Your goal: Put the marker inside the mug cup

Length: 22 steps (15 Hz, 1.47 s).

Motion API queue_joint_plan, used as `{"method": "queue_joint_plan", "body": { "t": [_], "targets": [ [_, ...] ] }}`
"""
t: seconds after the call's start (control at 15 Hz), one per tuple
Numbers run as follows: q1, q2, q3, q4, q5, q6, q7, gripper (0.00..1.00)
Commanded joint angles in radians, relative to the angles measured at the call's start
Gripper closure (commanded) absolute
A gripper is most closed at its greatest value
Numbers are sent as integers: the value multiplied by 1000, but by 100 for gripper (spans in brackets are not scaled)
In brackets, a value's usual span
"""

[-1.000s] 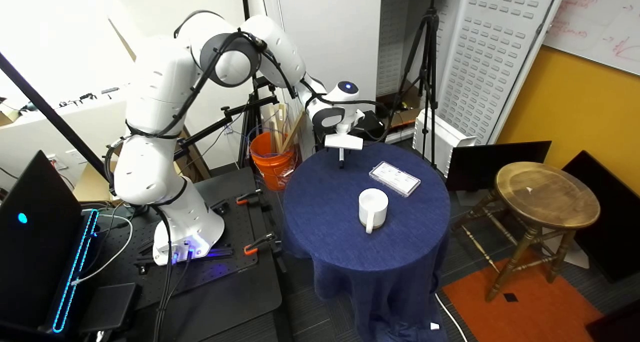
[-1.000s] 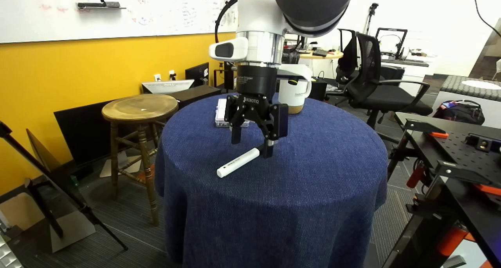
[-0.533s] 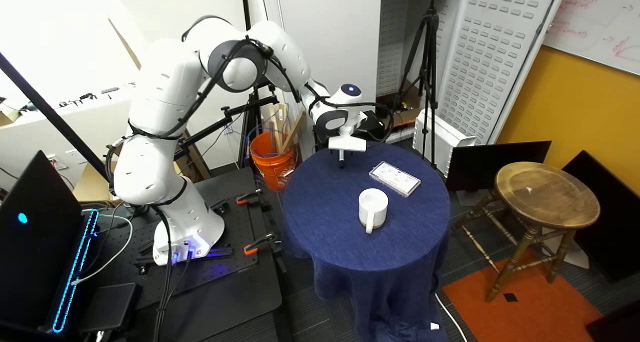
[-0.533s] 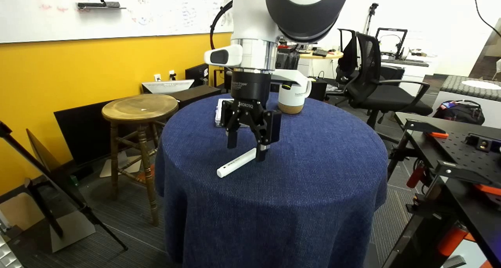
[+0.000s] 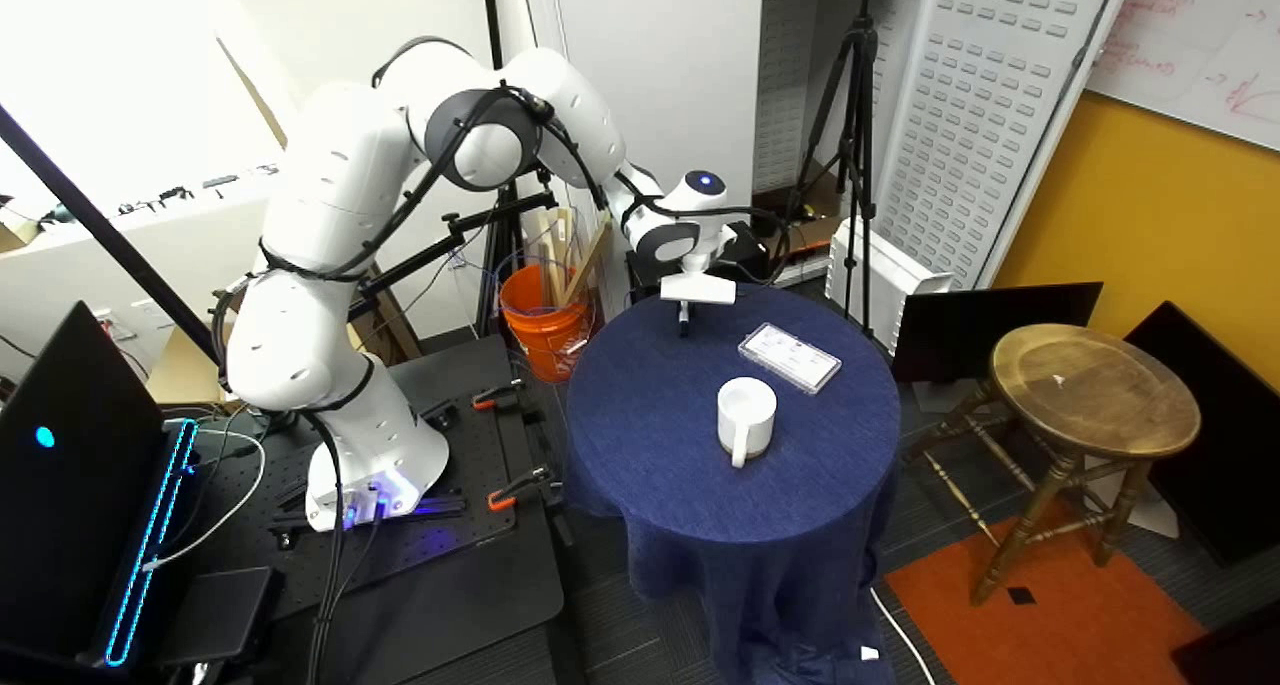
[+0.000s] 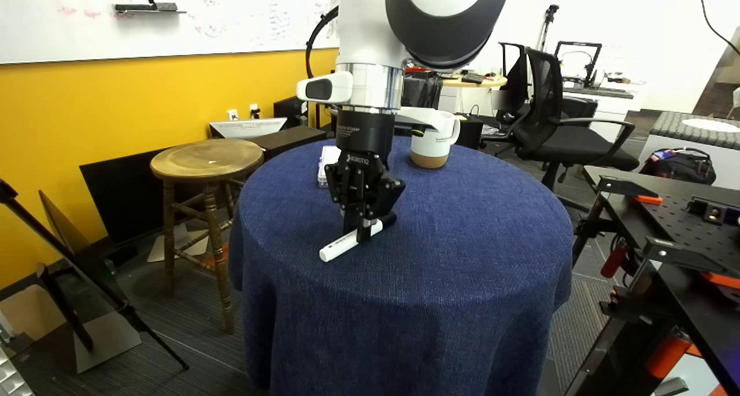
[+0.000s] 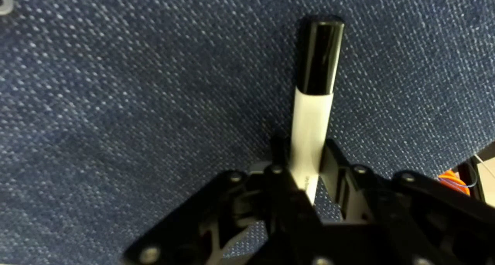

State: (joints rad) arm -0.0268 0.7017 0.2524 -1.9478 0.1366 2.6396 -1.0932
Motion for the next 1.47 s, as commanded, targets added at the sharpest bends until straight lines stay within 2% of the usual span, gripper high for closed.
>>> {"method": "queue_joint_plan", "body": {
  "t": [0.0, 0.13, 0.4, 0.67, 1.4],
  "targets": [
    [-19, 17, 21, 20, -24, 13, 13, 99],
    [-20, 16, 21, 20, -24, 12, 13, 95],
    [-23, -6, 30, -3, -11, 11, 27, 95],
    [-20, -71, 32, -68, 5, 28, 104, 95],
    [-24, -315, 24, -281, -10, 208, 306, 95]
  ]
}}
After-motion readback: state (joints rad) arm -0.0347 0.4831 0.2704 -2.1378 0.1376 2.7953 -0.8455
